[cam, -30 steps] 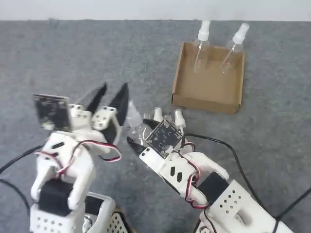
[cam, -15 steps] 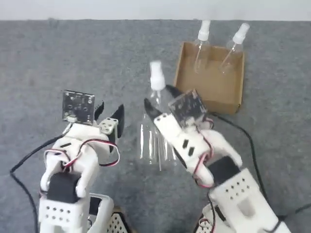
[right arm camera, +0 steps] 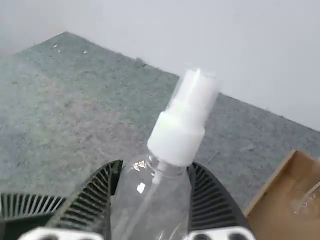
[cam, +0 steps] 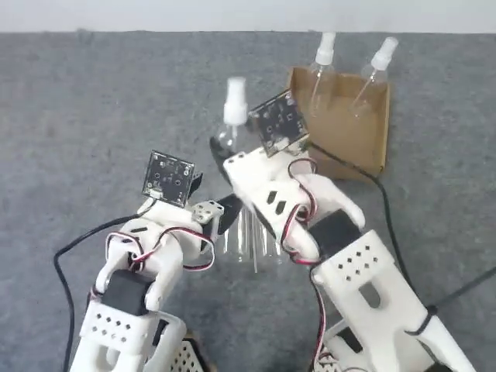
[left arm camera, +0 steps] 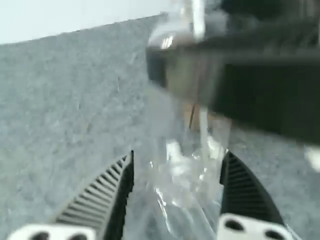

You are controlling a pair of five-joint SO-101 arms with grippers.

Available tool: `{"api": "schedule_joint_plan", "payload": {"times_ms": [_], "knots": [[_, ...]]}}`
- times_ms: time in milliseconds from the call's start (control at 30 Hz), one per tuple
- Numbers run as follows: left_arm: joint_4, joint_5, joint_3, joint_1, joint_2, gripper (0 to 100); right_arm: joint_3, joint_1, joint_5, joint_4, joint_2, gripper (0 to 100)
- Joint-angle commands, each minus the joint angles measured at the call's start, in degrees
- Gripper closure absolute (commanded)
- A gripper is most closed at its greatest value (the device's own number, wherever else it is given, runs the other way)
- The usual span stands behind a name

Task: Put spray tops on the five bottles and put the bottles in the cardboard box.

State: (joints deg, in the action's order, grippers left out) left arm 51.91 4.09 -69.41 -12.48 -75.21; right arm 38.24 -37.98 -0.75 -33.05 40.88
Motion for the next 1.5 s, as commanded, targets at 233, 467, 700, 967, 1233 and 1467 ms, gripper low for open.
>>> {"api": "schedule_joint_plan", "payload": {"times_ms": [233,467,700,967,1233,1467], "knots": [[-2.4,-1.5,0.4,-0.3,-1.1,74,-4.2,-0.7,-0.4,-4.7,6.9,99.3],[-2.4,-1.4,0.3,-0.4,-1.1,74,-6.6,7.1,5.7,-6.8,6.9,99.4],[-2.4,-1.4,0.2,-0.4,-1.1,74,-13.8,19.0,14.2,-14.3,6.8,99.4],[-2.4,-1.5,-0.9,0.7,-1.2,77,-13.8,32.5,18.1,-7.5,-2.1,99.4],[-5.5,-1.4,-1.6,13.1,-1.2,100,-14.0,37.1,18.1,6.5,-16.6,99.3],[-8.5,-1.3,-4.0,14.1,-1.2,99,-14.2,36.3,16.5,18.2,-26.5,99.3]]}}
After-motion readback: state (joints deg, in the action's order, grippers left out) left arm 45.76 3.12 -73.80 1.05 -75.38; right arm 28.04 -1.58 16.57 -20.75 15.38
